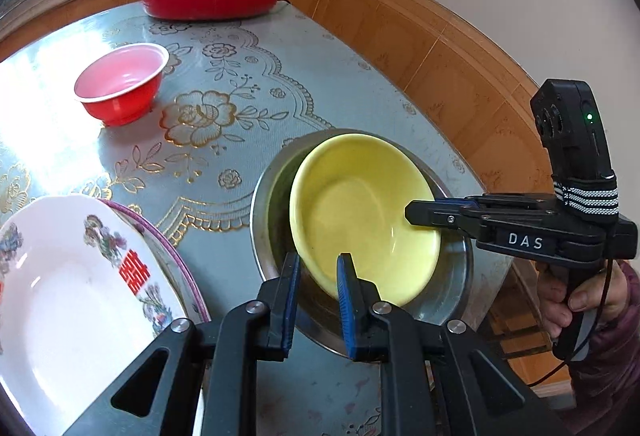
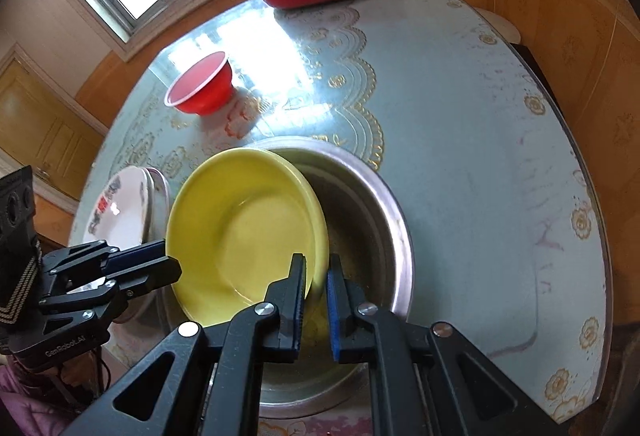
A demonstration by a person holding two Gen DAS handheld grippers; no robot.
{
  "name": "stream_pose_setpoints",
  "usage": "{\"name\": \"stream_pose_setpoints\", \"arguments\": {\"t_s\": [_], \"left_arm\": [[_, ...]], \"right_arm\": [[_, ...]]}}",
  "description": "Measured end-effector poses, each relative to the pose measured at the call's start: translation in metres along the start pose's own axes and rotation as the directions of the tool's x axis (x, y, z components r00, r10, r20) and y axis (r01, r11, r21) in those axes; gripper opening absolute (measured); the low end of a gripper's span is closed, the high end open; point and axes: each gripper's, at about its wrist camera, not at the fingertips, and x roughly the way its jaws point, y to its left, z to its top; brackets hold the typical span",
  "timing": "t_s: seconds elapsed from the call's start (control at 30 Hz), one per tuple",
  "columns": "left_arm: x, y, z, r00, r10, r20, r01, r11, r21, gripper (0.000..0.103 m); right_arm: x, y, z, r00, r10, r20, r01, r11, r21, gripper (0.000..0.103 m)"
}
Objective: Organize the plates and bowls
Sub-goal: 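Lift the yellow bowl with the left gripper and lower it into the steel bowl, then open the left gripper and release the yellow bowl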
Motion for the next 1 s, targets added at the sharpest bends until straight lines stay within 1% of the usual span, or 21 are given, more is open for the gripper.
{"name": "stream_pose_setpoints", "arguments": {"t_s": [0.17,0.27,0.4,0.57,0.6,0.63,0.67,0.73,0.77,0.87,1.0], "left_arm": [[-0.001,-0.001,-0.001,1.000,-0.004,0.004,0.004,1.000,0.009,0.022],[-0.003,0.000,0.000,1.000,-0.001,0.012,0.001,1.000,0.014,0.023],[-0.008,0.002,-0.001,1.000,0.004,0.024,-0.004,1.000,0.014,0.023],[-0.017,0.006,-0.001,0.999,0.005,0.051,-0.005,1.000,0.007,0.023],[-0.019,0.007,-0.001,0.998,0.004,0.056,-0.004,1.000,0.005,0.024],[-0.021,0.008,-0.001,0.998,0.008,0.064,-0.008,1.000,0.001,0.027],[-0.023,0.011,-0.001,0.997,0.014,0.072,-0.013,1.000,-0.006,0.032],[-0.025,0.016,-0.001,0.996,0.025,0.082,-0.023,0.999,-0.026,0.036],[-0.027,0.019,0.000,0.996,0.027,0.088,-0.024,0.999,-0.041,0.038],[-0.031,0.030,0.002,0.994,0.042,0.100,-0.033,0.996,-0.083,0.039],[-0.039,0.049,0.007,0.990,0.071,0.119,-0.053,0.987,-0.150,0.043]], "right_arm": [[0.001,0.004,-0.005,0.998,-0.055,-0.010,0.055,0.998,0.000,0.010],[0.000,0.004,-0.006,0.999,-0.053,0.000,0.053,0.999,0.008,0.012],[0.003,0.004,-0.007,0.998,-0.070,-0.001,0.070,0.997,0.009,0.012],[-0.002,0.005,-0.005,0.995,-0.092,0.024,0.092,0.996,0.012,0.014],[-0.004,0.006,-0.003,0.996,-0.089,0.033,0.088,0.996,0.013,0.015],[-0.006,0.007,-0.002,0.995,-0.087,0.043,0.087,0.996,0.012,0.017],[-0.007,0.009,0.000,0.995,-0.088,0.054,0.088,0.996,0.010,0.017],[-0.010,0.012,0.004,0.994,-0.085,0.074,0.085,0.996,0.010,0.017],[-0.011,0.014,0.006,0.993,-0.079,0.085,0.079,0.997,0.008,0.018],[-0.010,0.024,0.014,0.992,-0.071,0.108,0.072,0.997,-0.012,0.024],[-0.005,0.039,0.028,0.992,-0.026,0.123,0.030,0.999,-0.031,0.025]]}}
